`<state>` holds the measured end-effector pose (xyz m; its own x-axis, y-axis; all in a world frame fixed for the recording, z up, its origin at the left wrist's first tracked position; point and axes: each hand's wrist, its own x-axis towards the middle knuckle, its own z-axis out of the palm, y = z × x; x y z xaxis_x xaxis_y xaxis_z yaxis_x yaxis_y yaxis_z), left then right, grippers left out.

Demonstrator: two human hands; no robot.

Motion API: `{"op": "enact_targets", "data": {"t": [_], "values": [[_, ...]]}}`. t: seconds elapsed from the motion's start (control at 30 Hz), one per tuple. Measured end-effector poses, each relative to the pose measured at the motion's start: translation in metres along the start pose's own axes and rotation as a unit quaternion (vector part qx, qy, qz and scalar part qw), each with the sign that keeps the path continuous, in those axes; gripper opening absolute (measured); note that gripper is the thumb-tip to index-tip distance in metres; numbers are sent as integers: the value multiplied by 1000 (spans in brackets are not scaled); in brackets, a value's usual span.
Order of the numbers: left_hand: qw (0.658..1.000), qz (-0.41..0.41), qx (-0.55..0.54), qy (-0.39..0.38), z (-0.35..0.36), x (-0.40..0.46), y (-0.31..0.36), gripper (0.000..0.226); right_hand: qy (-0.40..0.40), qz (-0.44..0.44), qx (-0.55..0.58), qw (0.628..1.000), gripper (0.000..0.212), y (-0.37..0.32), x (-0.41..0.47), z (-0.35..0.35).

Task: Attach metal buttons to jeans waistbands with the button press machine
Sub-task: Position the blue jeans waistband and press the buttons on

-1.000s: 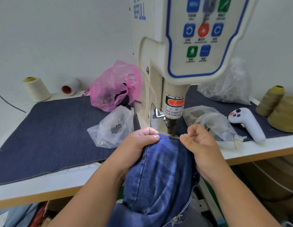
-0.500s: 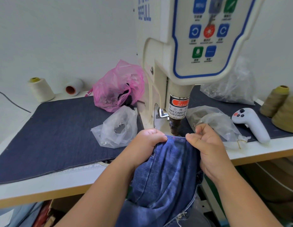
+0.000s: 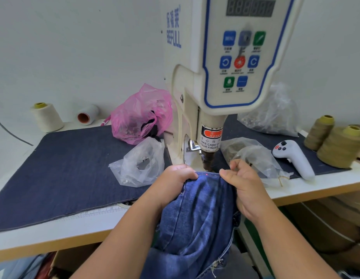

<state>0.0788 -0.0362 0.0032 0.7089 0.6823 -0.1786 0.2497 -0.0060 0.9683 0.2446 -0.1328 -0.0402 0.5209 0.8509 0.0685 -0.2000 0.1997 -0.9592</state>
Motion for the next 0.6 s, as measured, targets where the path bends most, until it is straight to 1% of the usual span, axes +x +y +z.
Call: {"op": "enact_targets", "data": {"t": [0.3, 0.47, 0.6], "values": [[1000, 1, -21, -16, 1, 1, -3, 15, -8, -17, 11, 1000, 26, 7, 2, -6], [1000, 3, -14, -13, 0, 4, -4, 32, -17, -18, 19, 1000, 28, 8, 2, -7], [1000, 2, -11, -13, 0, 3, -3, 28, -27, -20, 21, 999, 28, 8, 2, -7]]}}
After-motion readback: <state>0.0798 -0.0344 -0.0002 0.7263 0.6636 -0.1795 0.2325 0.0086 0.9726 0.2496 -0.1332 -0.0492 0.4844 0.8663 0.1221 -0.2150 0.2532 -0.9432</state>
